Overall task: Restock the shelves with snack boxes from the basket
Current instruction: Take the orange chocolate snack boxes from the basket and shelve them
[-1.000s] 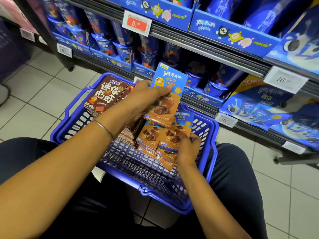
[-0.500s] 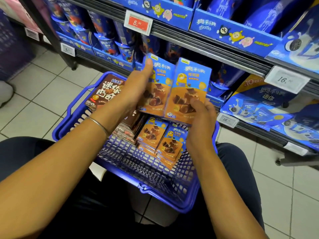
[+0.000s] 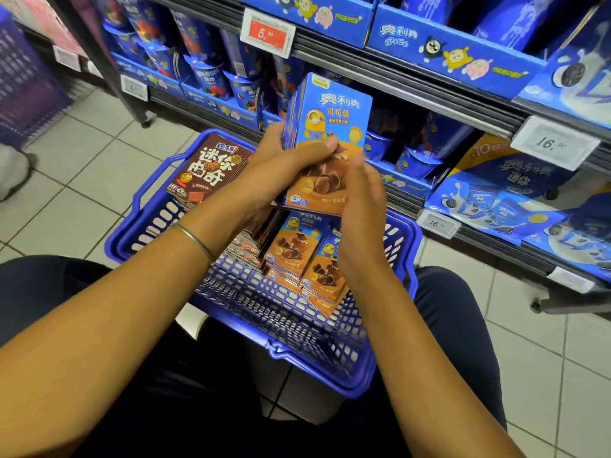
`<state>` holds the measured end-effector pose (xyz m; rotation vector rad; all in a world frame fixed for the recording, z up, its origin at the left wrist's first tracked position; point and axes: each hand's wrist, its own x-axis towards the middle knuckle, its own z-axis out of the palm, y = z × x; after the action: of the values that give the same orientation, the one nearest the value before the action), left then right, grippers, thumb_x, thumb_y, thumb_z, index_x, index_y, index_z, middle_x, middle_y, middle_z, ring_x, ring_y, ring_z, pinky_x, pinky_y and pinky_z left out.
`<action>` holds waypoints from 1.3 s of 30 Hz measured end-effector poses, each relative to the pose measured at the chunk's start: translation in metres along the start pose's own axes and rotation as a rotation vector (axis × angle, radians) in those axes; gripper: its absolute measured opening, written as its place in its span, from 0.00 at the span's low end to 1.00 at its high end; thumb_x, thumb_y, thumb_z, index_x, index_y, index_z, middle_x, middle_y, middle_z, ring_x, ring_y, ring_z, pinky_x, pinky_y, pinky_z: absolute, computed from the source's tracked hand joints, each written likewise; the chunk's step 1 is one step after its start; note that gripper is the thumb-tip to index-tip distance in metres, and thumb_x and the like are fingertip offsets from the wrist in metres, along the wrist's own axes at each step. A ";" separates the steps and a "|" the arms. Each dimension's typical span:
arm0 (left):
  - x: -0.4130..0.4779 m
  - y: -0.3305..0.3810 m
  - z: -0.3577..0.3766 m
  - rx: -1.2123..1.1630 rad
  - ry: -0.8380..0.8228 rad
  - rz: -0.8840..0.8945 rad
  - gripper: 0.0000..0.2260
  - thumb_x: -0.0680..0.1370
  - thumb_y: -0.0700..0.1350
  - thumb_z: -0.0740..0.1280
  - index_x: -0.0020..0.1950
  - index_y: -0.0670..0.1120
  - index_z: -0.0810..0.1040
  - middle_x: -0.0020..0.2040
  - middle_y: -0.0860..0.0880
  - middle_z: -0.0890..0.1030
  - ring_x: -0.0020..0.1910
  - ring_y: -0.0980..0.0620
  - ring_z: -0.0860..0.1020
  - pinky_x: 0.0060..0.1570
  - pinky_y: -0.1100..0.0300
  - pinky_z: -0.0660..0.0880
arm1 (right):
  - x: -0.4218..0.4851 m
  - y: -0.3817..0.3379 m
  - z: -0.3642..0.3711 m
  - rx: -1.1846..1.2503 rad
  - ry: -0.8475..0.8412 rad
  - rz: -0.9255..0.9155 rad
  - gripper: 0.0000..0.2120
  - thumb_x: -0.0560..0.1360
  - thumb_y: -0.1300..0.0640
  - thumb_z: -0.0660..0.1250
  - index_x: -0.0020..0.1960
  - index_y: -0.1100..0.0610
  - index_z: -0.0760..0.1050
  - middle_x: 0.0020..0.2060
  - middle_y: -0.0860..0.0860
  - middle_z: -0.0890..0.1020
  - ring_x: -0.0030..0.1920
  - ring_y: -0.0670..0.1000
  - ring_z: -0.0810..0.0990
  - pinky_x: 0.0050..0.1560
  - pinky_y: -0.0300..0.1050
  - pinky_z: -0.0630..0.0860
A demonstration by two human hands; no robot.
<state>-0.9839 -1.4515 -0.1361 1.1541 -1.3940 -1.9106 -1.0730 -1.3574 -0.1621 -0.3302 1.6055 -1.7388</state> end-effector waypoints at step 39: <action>0.023 0.015 -0.041 0.067 0.261 0.160 0.28 0.74 0.62 0.78 0.65 0.45 0.81 0.53 0.49 0.89 0.49 0.49 0.89 0.47 0.52 0.84 | -0.006 0.031 -0.026 0.173 0.278 -0.255 0.20 0.77 0.58 0.61 0.67 0.67 0.72 0.53 0.57 0.82 0.52 0.52 0.80 0.55 0.55 0.77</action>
<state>-0.9617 -1.4951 -0.1344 1.2336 -1.3701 -1.5526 -1.0744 -1.3324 -0.1941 -0.2238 1.6448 -2.1825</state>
